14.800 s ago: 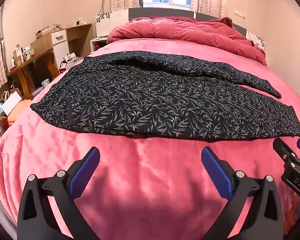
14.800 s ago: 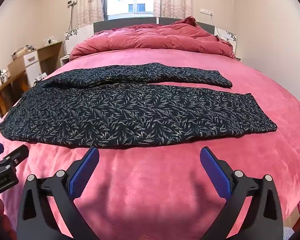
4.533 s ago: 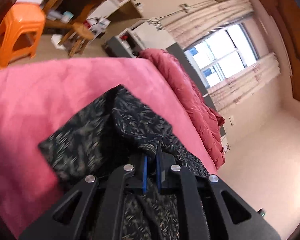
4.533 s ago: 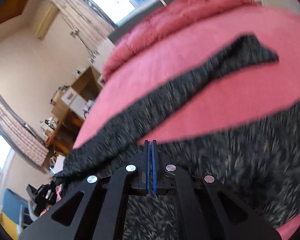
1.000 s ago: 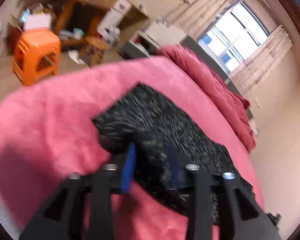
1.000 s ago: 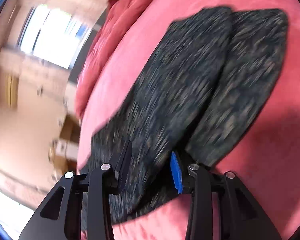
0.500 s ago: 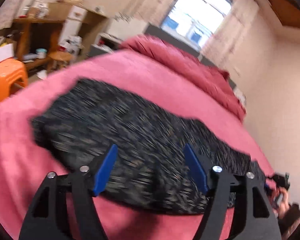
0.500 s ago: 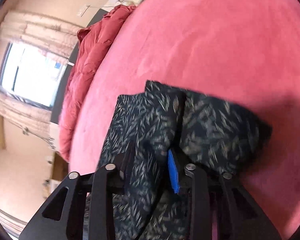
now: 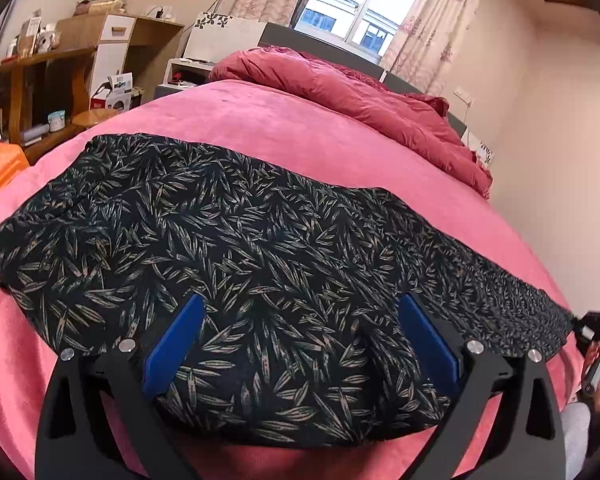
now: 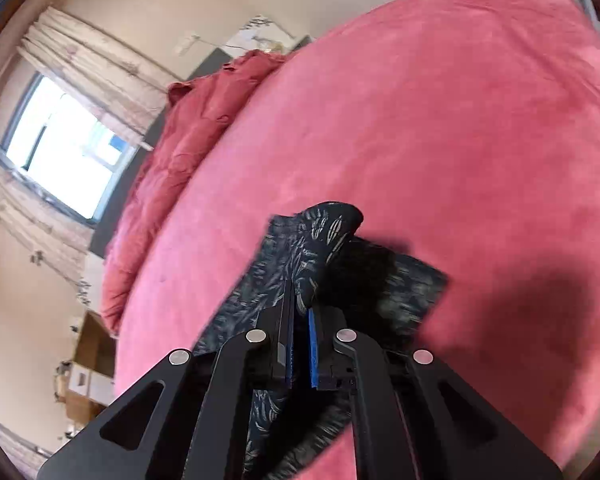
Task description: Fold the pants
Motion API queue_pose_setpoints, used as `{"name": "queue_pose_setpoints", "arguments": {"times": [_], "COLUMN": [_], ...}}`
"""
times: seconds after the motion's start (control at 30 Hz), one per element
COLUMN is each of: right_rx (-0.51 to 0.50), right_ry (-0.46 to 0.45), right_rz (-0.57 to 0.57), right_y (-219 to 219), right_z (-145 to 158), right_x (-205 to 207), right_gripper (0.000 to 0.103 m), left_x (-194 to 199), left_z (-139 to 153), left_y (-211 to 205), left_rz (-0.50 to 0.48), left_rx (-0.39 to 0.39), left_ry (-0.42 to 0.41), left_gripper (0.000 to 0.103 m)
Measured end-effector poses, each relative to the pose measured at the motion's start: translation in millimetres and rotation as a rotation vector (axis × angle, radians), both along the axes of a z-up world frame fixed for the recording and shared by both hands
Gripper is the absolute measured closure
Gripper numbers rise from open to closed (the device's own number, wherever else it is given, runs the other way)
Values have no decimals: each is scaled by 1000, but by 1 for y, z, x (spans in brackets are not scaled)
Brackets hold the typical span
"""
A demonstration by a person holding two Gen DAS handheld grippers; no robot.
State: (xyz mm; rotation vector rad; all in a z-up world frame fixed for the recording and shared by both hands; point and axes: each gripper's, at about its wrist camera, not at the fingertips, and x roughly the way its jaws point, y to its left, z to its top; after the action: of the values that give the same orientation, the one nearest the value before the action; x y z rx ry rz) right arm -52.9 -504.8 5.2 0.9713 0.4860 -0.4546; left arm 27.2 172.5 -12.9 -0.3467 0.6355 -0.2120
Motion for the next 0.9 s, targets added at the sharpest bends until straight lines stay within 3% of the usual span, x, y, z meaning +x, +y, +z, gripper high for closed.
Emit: {"name": "queue_pose_setpoints", "arguments": {"times": [0.17,0.3,0.37,0.43,0.53,0.7,0.73,0.8,0.83,0.9], "right_rx": [56,118,74,16,-126,-285,-293,-308,-343,-389], "right_ry": [94,100,95,68,-6,9,33,75,143,212], "right_rz": [-62,-98,-106,-134,-229,106,233,358,439,490], "right_y": [-5,-8,-5,1,19,81,104,132,154,178], "right_z": [-22,-42,-35,-21,11,38,35,26,18,5], "right_x": [-7,-7,-6,-10,-26,32,56,80,102,125], "right_gripper": [99,99,92,63,58,58,58,58,61,61], "left_x": [2,3,3,1,-7,-1,1,7,9,12], "left_z": [-1,-2,-1,2,7,16,16,16,15,10], "left_y": [-2,-5,-6,-8,-19,-64,-75,-97,-107,-123], "left_rz": [-4,-6,-7,0,-20,-126,-146,-182,-198,-217], "left_rx": [9,15,25,25,5,9,19,72,102,164], "left_ry": [5,11,11,9,-7,16,24,38,42,52], "left_gripper": [5,5,5,5,5,5,5,6,6,6]}}
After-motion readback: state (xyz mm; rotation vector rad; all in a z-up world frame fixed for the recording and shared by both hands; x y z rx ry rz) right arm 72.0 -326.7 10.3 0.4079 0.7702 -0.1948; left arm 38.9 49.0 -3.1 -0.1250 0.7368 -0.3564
